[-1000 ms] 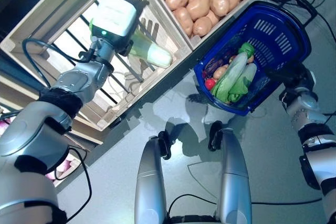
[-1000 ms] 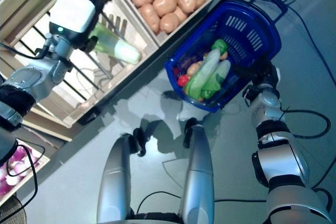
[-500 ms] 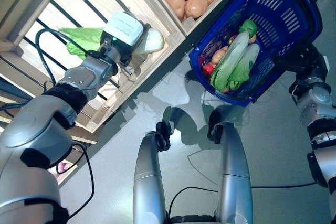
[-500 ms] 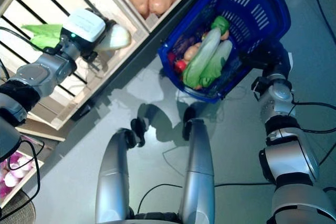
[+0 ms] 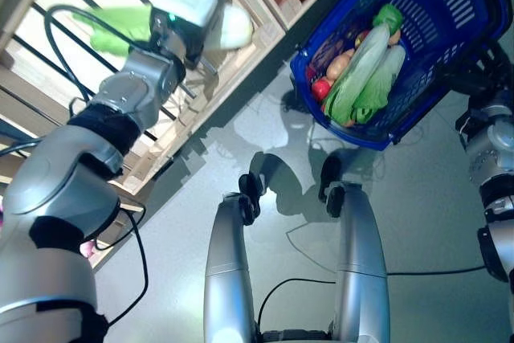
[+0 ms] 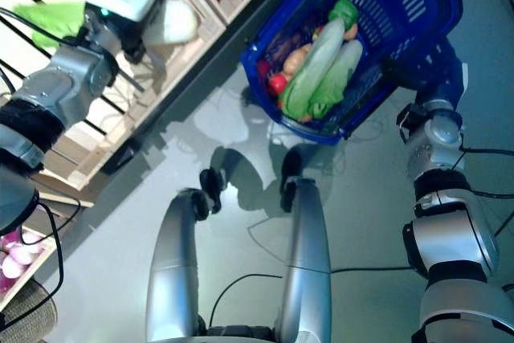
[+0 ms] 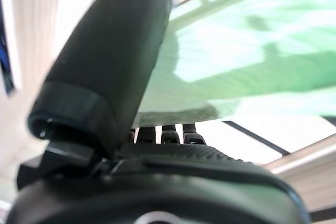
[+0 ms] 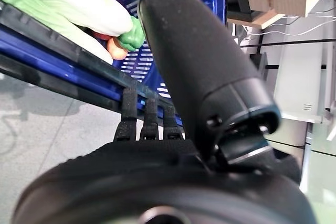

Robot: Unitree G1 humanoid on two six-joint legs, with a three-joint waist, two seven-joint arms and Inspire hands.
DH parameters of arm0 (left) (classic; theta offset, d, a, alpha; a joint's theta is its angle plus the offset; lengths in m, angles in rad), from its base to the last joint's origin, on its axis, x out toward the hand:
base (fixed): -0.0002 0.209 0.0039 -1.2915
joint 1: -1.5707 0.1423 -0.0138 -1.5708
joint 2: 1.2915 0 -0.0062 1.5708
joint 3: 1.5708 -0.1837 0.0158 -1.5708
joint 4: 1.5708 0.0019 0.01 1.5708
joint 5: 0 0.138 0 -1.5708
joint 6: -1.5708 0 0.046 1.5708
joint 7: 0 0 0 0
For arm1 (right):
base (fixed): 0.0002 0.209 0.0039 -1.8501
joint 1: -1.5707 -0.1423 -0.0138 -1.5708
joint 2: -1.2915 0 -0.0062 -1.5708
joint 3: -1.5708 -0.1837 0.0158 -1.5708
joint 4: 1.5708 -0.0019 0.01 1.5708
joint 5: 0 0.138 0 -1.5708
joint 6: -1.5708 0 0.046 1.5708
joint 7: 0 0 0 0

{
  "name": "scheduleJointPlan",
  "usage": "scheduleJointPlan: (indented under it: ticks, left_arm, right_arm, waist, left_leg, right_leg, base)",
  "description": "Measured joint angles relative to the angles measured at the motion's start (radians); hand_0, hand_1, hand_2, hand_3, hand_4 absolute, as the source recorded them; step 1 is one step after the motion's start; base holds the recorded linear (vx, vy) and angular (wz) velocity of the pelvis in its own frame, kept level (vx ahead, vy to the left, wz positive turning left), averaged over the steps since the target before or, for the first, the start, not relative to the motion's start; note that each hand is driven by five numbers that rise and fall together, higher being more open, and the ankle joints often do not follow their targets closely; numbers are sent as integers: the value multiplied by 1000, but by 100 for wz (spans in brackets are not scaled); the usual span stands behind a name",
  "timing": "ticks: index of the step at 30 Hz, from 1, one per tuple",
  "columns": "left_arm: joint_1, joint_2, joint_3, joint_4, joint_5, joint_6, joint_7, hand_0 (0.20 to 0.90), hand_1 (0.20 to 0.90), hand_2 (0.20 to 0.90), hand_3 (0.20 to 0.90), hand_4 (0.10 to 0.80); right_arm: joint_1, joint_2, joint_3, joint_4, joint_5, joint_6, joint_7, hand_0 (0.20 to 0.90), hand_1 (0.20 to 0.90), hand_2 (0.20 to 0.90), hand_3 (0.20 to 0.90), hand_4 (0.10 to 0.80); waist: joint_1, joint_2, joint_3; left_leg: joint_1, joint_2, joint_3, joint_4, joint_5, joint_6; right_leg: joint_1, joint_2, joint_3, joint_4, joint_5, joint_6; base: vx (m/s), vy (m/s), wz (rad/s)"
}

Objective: Put vegetables into the basket

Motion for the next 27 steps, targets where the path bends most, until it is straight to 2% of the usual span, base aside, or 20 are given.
scheduleJointPlan:
  ticks: [1,4,8,11,14,17,21,23,26,27]
  left_arm:
    - [6,-6,12,4,-24,-2,10,300,300,300,300,400]
    - [16,-38,46,38,-53,-12,58,300,300,300,300,400]
    - [29,-36,76,71,-55,-58,109,300,300,300,300,400]
    - [38,-37,86,73,-75,-72,109,300,300,300,300,400]
    - [66,-39,98,84,-125,-79,71,300,300,300,300,400]
    - [178,-54,116,87,-174,-81,11,300,300,300,300,400]
    - [275,-64,128,76,-214,-118,-6,300,300,300,300,400]
    - [341,-57,212,48,-237,-137,-14,300,300,300,300,400]
    - [412,-48,277,7,-286,-145,-22,300,300,300,300,400]
    - [454,-45,321,-28,-315,-146,-25,300,300,300,300,400]
  right_arm:
    - [0,1,0,-1,0,-2,-4,900,900,900,900,800]
    - [1,2,1,-21,-2,-2,-24,900,900,900,900,800]
    - [3,4,-1,-27,-1,-2,-32,900,900,900,900,800]
    - [10,6,-1,-31,-1,-2,-32,900,900,900,900,800]
    - [40,45,-3,-59,0,-2,-30,900,900,900,900,800]
    - [135,115,-11,-98,0,-1,-10,900,900,900,900,800]
    - [230,146,-13,-132,-1,-1,1,900,900,900,900,800]
    - [280,163,-22,-188,-5,-1,4,900,900,900,900,800]
    - [349,186,-27,-273,-15,1,5,900,900,900,900,800]
    - [389,195,-28,-329,-18,2,5,900,900,900,900,800]
  waist:
    - [1,0,0]
    - [1,0,0]
    - [-2,0,0]
    - [-2,0,0]
    - [-22,-5,2]
    - [-35,-7,2]
    - [-40,-20,2]
    - [-36,-38,3]
    - [-35,-58,1]
    - [-36,-65,1]
  left_leg:
    - [-3,-3,-3,1,0,0]
    - [-7,-4,-8,3,0,0]
    - [-4,-3,-6,3,-1,1]
    - [3,-2,-6,2,-1,2]
    - [47,-2,-1,-9,-5,6]
    - [176,-1,8,-78,-1,0]
    - [315,-3,12,-156,9,-1]
    - [402,-8,15,-209,20,-5]
    - [519,-14,21,-277,34,-11]
    - [580,-19,21,-316,42,-11]
  right_leg:
    - [-3,0,0,1,2,0]
    - [-3,1,-2,-1,4,1]
    - [-1,3,-1,-4,9,6]
    - [7,4,-2,-7,11,6]
    - [53,4,-5,-22,15,5]
    - [183,6,-12,-90,20,13]
    - [324,6,-29,-152,22,17]
    - [407,6,-34,-185,21,19]
    - [514,5,-44,-229,17,20]
    - [572,5,-50,-258,17,20]
  base:
    - [-42,-32,-3]
    - [-36,-32,1]
    - [-7,-8,-2]
    - [1,-2,-1]
    - [13,-2,-3]
    - [35,-12,-6]
    - [63,-21,3]
    - [16,-33,3]
    - [132,4,5]
    - [199,3,10]
